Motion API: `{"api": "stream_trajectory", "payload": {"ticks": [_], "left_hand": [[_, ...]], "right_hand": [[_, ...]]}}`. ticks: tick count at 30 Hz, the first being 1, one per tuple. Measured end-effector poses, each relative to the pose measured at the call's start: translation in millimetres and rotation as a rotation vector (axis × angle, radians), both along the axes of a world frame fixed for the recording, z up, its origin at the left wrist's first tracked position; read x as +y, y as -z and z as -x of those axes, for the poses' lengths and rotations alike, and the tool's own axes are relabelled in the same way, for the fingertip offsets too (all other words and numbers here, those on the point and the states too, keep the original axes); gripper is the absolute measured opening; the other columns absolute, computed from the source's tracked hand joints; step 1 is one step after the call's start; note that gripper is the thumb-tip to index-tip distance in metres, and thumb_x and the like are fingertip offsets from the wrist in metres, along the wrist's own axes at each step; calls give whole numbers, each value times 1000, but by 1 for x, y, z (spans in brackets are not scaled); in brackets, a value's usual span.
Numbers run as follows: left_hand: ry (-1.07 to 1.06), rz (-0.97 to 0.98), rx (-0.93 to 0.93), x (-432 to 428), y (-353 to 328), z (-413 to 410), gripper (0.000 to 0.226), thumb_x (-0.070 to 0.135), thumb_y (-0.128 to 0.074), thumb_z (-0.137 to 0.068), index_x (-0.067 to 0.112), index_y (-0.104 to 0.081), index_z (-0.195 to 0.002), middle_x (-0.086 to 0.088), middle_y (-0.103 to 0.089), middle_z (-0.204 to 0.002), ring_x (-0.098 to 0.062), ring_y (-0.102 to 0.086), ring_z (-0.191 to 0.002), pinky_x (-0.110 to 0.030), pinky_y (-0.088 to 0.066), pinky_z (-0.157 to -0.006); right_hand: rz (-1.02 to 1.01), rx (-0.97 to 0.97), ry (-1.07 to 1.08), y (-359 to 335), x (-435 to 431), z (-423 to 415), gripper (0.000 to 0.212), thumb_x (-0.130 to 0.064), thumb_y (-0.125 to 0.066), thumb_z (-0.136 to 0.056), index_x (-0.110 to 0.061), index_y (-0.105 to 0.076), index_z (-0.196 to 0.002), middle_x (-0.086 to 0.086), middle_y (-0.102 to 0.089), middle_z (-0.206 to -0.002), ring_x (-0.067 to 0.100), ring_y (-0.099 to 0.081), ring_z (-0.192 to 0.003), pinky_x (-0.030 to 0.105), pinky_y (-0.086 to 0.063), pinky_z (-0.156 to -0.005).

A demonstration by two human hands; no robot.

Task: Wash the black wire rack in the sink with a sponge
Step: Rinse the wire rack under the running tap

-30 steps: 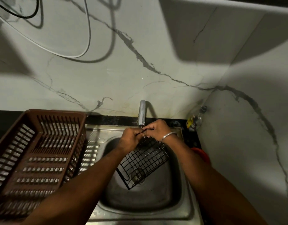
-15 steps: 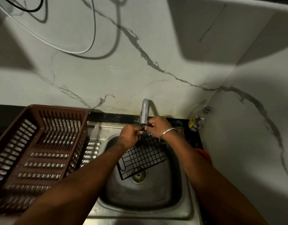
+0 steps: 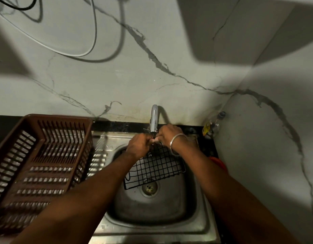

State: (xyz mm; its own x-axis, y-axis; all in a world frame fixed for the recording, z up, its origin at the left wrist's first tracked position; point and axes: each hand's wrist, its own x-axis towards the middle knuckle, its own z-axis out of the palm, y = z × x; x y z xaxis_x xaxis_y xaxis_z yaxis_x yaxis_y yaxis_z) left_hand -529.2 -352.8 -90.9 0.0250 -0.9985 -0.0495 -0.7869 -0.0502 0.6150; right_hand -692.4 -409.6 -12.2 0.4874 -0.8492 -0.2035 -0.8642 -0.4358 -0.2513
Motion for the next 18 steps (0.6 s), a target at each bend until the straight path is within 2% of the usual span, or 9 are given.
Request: {"api": "stream_trajectory", "payload": {"ticks": [3,5,7,9,11,13,15,18], "left_hand": [[28,-35,-12,2,-4,-9,15,35,-67,-104,36,-78,-114,7,-77,-98,-16,-70,-88,-37,-59,-79],[20,-30,-80,4,-10,-12,14,35,-69,-102,35,-78,-113,6,-76,-101,-17,-70,-91,-38,-60,-84],[52,-19,-181,2,-10,-11,12,30,-71,-100,33,-78,-109,4,-77,-100,-20,-71,-93,-38,-60,-84],[81,-20,-212,3,-13,-10,9,31,-70,-101,32,-78,-106,5,-76,-97,-20,-72,-91,-38,-60,-83],[71,-37,-121,4,-14,-13,10,35,-68,-103,34,-77,-107,9,-77,-93,-15,-72,-85,-38,-61,-80],[73,-40,-120,3,-16,-18,15,32,-68,-103,36,-76,-115,10,-76,-97,-13,-70,-87,-37,-59,-80],[69,-52,-180,0,-20,-17,15,26,-69,-102,32,-76,-114,7,-74,-97,-14,-69,-87,-34,-57,-80],[76,-55,-256,-6,-30,-10,15,25,-70,-101,28,-77,-114,0,-76,-100,-19,-71,-89,-41,-61,-84]], "right_hand": [[-41,-47,45,0,-6,10,16,-39,-79,-91,-27,-83,-100,-2,-79,-102,22,-72,-98,34,-57,-91],[-74,-48,31,4,-2,11,15,-35,-75,-94,-28,-82,-107,-3,-78,-109,22,-72,-104,38,-57,-97],[-52,35,-30,9,6,1,26,-41,-72,-96,-33,-77,-120,1,-74,-119,26,-69,-110,39,-56,-98],[12,113,-75,12,6,-5,30,-48,-71,-95,-36,-75,-122,5,-72,-120,30,-69,-111,37,-56,-95],[10,73,-51,10,1,3,23,-45,-72,-95,-36,-78,-115,3,-74,-114,30,-70,-108,35,-55,-91],[-31,31,-21,10,-4,11,16,-38,-71,-96,-32,-79,-109,2,-75,-109,29,-71,-104,35,-56,-89],[-50,29,-28,13,1,9,18,-35,-69,-99,-31,-77,-114,5,-74,-111,31,-70,-104,38,-57,-90],[-15,46,-52,20,7,1,28,-39,-63,-101,-29,-73,-125,10,-72,-115,34,-69,-106,39,-57,-89]]}}
